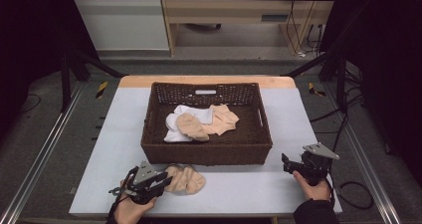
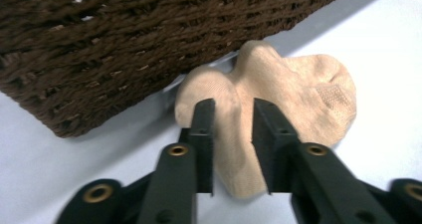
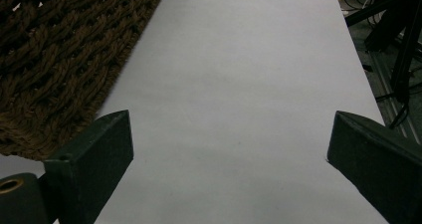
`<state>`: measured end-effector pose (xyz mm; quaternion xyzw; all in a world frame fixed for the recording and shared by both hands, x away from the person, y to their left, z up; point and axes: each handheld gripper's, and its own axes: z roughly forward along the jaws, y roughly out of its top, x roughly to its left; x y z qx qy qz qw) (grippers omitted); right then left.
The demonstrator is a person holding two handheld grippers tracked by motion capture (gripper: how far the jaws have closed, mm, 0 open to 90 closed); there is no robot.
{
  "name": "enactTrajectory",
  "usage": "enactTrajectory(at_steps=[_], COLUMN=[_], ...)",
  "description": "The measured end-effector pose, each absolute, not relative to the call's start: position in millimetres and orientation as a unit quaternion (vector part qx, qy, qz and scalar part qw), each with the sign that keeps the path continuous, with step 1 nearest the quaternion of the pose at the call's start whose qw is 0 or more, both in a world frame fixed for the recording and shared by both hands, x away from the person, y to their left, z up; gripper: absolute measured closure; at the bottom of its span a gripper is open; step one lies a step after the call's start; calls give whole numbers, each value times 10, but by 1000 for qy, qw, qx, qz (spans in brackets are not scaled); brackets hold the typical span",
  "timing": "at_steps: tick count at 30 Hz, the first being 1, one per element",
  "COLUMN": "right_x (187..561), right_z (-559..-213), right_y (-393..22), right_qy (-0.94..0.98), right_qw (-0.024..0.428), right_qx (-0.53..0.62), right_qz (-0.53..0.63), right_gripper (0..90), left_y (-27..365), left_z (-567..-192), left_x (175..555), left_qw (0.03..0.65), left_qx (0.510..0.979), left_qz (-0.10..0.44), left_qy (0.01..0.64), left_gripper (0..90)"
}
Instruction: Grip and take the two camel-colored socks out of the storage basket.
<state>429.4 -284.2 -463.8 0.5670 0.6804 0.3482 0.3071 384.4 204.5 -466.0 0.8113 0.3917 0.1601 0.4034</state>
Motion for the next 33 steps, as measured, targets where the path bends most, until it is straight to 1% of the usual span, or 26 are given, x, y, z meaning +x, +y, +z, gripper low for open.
enactTrajectory(at_steps=[5,9,22,28,33], right_x=[4288,4279,4284,4278,4289], right_z=[-4632,-4621,-4600,-4580,-4584], right_y=[-2843,-2846,-2837,-2849,-2852], right_qy=[679,677,676,672,672], right_qw=[307,309,311,315,315], right_qx=[567,567,564,563,565], right_qz=[350,354,360,364,360], right_gripper=[45,46,47,46,47], left_y=[2097,2145,2182,2163,2125], left_z=[-4556,-4447,-4207,-3998,-3815], left_x=[3826,3801,3813,3836,3950], left_qw=[420,434,468,491,510], left_qx=[795,784,756,743,731], left_qz=[178,190,205,219,229], left_qy=[400,402,408,398,391], left_gripper=[590,547,510,477,468])
